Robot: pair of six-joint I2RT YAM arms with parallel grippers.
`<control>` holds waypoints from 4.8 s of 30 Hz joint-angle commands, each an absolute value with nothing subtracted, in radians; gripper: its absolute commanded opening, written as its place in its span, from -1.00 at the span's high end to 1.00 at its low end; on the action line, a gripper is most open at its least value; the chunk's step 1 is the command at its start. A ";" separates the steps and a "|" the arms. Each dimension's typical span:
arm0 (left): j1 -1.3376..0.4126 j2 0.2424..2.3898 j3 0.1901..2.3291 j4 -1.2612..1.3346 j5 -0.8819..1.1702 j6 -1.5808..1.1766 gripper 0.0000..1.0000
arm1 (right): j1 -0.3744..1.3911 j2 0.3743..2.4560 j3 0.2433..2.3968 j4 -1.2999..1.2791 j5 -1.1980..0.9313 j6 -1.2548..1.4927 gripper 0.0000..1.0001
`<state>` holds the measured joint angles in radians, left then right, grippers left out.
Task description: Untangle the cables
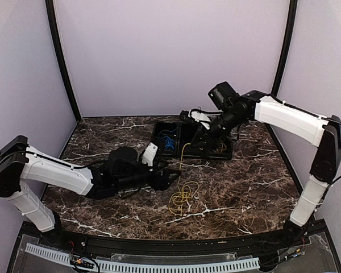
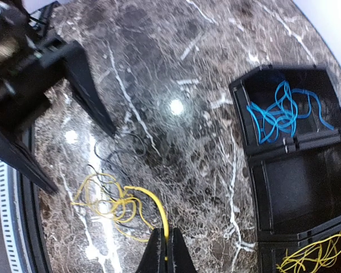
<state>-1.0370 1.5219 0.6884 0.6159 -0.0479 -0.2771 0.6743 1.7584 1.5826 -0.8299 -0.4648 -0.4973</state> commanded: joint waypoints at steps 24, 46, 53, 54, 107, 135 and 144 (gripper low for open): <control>-1.055 1.896 0.721 1.010 -0.073 -0.258 0.48 | 0.590 1.452 2.136 -0.920 -0.872 -0.509 1.00; -1.055 1.535 0.565 0.655 -0.216 -0.243 0.98 | 0.283 1.377 2.082 -0.763 -0.641 -0.432 1.00; -1.055 1.176 0.654 0.459 -0.126 -0.171 0.98 | 0.239 1.294 1.591 -0.698 -0.607 -0.465 1.00; -1.055 1.127 0.664 0.428 -0.133 -0.162 0.99 | 0.238 1.286 1.529 -0.701 -0.599 -0.480 1.00; -1.055 1.242 0.312 0.515 -0.295 -0.611 1.00 | 1.075 1.965 1.309 -0.498 -0.444 -0.782 -0.19; -1.055 1.261 0.197 0.527 -0.416 -0.655 1.00 | 0.912 1.578 1.742 -0.970 -0.651 -0.796 1.00; -1.054 1.299 0.213 0.517 -0.405 -0.654 1.00 | 0.680 1.496 1.842 -0.901 -0.743 -0.743 1.00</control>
<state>-1.0523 1.2900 0.2081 0.5228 -0.3866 -0.6491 0.7280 1.4998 1.8217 -0.9112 -0.6868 -0.7765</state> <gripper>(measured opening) 0.007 0.009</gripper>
